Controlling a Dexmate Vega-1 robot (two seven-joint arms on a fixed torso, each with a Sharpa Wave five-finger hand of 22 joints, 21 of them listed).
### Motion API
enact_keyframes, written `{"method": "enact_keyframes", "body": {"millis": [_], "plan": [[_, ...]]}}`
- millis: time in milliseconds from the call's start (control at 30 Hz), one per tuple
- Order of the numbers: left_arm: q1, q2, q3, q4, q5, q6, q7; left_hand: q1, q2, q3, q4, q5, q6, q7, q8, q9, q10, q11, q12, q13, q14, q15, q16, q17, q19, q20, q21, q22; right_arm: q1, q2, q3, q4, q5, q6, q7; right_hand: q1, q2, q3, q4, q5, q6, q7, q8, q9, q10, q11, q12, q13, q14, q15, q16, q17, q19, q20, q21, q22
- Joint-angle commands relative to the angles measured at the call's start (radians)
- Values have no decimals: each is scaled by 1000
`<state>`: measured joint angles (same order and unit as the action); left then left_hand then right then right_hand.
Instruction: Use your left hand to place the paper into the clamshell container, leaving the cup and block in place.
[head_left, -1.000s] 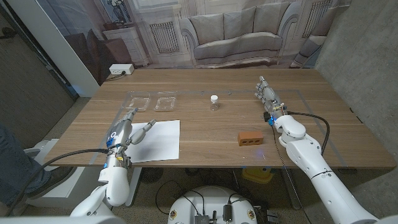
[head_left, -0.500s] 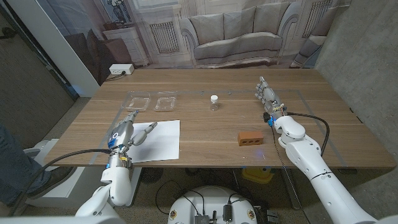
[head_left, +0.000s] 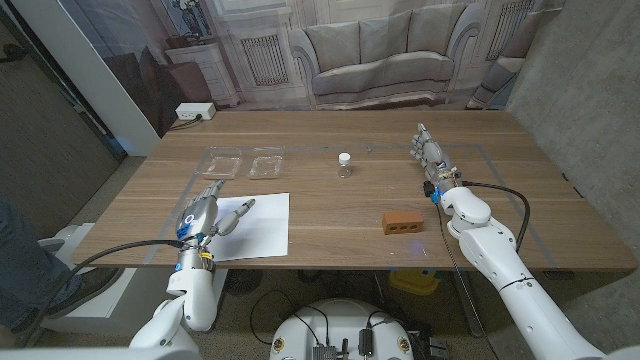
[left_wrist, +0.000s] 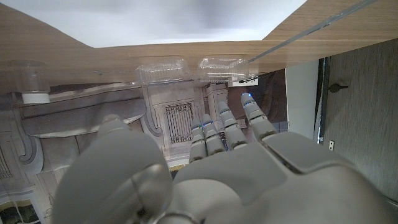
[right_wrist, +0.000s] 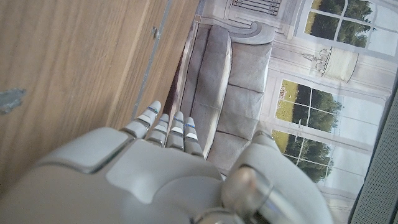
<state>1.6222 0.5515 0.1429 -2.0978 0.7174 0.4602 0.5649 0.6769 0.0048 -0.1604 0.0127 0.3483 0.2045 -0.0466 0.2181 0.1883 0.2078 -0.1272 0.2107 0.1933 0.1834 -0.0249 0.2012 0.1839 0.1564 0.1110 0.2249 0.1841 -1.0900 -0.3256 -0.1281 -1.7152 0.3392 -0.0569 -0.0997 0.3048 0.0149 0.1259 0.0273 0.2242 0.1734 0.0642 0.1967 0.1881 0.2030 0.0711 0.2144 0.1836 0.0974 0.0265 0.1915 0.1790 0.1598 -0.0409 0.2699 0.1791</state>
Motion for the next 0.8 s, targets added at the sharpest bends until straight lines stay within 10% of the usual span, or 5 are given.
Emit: {"method": "enact_keyframes", "body": {"millis": [33,800], "plan": [[-27,2,38,13,59,54,-28,1,-2,-10,3,11,3,-12,-4,4,2,-12,-2,2,3,7,-5,5,1,7,-8,1,2,2,-1,4,4,1,2,1,7,2,-8,-4,4,-3,0,3,6,-3,-1,3,3,-6,-4,4,8,-22,-3,2],[-44,20,70,5,100,129,-111,10,-2,-18,2,18,5,-23,-6,4,-2,-20,-4,4,2,-9,-5,6,28,64,-1,2,44,8,-14,44,3,-13,26,2,9,1,-11,-5,3,-2,0,3,5,-4,-1,3,2,-7,-5,4,11,-22,-10,2]]}}
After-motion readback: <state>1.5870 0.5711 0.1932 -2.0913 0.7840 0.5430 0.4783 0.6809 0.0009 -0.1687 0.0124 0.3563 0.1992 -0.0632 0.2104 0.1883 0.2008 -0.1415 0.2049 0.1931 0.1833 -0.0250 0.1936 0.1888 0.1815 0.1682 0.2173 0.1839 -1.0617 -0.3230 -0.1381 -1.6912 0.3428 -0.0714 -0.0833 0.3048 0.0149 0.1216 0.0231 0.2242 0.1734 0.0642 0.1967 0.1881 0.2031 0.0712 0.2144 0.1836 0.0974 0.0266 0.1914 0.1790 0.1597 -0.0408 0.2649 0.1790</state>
